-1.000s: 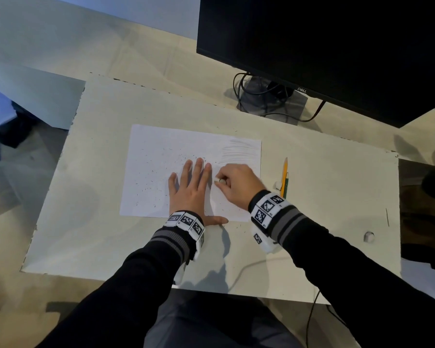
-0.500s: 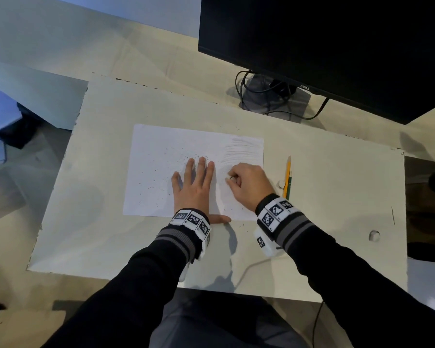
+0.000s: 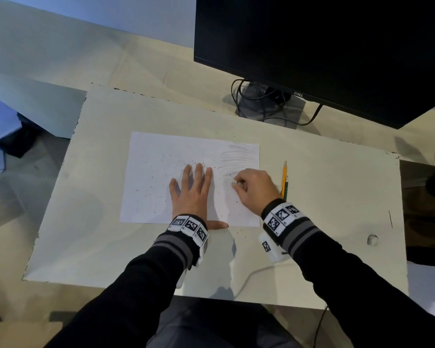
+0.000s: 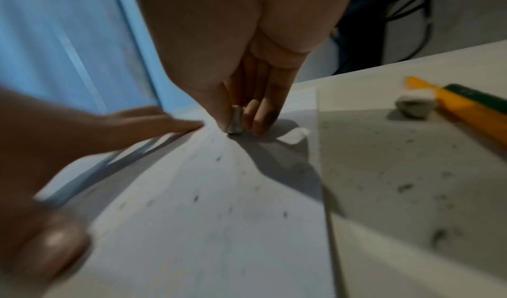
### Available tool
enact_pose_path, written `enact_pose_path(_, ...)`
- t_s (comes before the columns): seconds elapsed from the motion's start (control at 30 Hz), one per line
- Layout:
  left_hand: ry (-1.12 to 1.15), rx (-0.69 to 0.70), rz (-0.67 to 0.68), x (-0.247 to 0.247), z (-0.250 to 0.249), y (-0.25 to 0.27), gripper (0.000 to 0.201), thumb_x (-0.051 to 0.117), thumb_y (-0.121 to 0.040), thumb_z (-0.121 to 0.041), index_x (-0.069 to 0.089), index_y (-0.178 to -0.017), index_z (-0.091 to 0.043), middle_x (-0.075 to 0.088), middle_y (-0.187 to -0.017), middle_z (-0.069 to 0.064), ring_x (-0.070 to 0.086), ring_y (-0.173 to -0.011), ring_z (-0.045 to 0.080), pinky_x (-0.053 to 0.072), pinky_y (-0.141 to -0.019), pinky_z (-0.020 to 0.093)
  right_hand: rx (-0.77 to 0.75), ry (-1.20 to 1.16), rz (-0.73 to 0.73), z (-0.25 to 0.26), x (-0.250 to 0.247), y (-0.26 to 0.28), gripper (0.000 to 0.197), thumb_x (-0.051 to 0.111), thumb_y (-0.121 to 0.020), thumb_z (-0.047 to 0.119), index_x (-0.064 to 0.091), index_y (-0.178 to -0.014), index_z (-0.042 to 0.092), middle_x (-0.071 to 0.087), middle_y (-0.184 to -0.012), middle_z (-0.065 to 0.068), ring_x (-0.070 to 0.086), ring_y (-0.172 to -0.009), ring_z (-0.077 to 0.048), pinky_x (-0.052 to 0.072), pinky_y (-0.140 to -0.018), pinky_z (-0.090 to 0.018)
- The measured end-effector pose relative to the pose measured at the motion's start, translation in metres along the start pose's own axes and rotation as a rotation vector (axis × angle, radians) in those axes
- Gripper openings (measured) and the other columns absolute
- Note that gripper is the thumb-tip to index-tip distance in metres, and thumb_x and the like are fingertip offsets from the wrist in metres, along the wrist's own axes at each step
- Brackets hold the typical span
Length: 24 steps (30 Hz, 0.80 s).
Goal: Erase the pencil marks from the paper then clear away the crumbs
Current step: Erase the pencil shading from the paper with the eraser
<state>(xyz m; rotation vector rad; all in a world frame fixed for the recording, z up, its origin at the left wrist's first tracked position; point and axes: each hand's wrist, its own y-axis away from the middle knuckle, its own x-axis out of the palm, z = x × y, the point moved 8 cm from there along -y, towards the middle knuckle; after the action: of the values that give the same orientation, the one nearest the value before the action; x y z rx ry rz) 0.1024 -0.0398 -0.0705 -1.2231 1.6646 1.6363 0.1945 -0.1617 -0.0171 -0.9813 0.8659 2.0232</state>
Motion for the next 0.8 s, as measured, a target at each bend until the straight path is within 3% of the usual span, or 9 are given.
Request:
enact_pose_path(0.07,0.007,0.014,0.007,0.000,-0.001,0.000,0.145,0.060,-0.055,-0.091,-0.028,-0.150,-0.026,-0.026,-0.160,0.005,-0.022,-0.148,0.034,0.002,-0.117,0.062,0.031,-0.028,-0.063,-0.005,-0.004,0.001,0.007,0.066,-0.090,0.018,0.069,-0.088,0.012,0.059,-0.078,0.006,0.055,-0.073,-0.013,0.051,-0.073,-0.029)
enact_pose_path(0.2,0.007,0.025,0.004,0.000,-0.001,0.001,0.141,0.060,-0.056,-0.091,-0.028,-0.149,-0.033,-0.027,-0.160,0.007,-0.023,-0.147,0.035,0.002,-0.117,0.063,-0.121,-0.005,0.129,0.018,0.019,0.018,0.009,0.064,-0.091,0.018,0.069,-0.094,0.011,0.064,-0.086,0.002,0.057,-0.080,-0.015,0.052,-0.078,-0.032)
enact_pose_path(0.37,-0.007,0.022,0.000,-0.001,-0.001,0.001,0.141,0.059,-0.056,-0.091,-0.029,-0.149,-0.033,-0.027,-0.160,0.006,-0.022,-0.147,0.035,0.003,-0.117,0.063,-0.002,-0.015,-0.029,0.003,0.003,0.004,0.009,0.064,-0.092,0.020,0.069,-0.091,0.013,0.060,-0.083,0.005,0.055,-0.076,-0.013,0.049,-0.075,-0.027)
enact_pose_path(0.5,-0.009,0.015,-0.007,0.000,-0.002,0.001,0.141,0.058,-0.054,-0.093,-0.028,-0.150,-0.033,-0.027,-0.160,0.006,-0.022,-0.148,0.034,0.003,-0.117,0.062,-0.163,0.009,0.134,0.027,0.026,0.018,0.013,0.062,-0.093,0.018,0.069,-0.099,0.009,0.066,-0.094,-0.003,0.060,-0.087,-0.020,0.049,-0.080,-0.030)
enact_pose_path(0.67,-0.014,0.013,-0.004,-0.002,-0.002,0.002,0.141,0.060,-0.055,-0.091,-0.028,-0.149,-0.032,-0.026,-0.160,0.006,-0.022,-0.148,0.034,0.002,-0.117,0.062,-0.037,0.010,-0.039,0.007,0.006,-0.010,0.013,0.060,-0.094,0.021,0.068,-0.098,0.011,0.065,-0.095,-0.001,0.058,-0.085,-0.017,0.050,-0.081,-0.032)
enact_pose_path(0.8,-0.007,0.010,-0.006,-0.002,-0.001,0.001,0.142,0.060,-0.055,-0.091,-0.027,-0.150,-0.032,-0.026,-0.161,0.006,-0.022,-0.148,0.034,0.003,-0.117,0.062,-0.184,0.033,0.100,0.025,0.021,0.000,0.019,0.060,-0.095,0.019,0.069,-0.108,0.009,0.066,-0.102,-0.005,0.061,-0.091,-0.022,0.051,-0.084,-0.036)
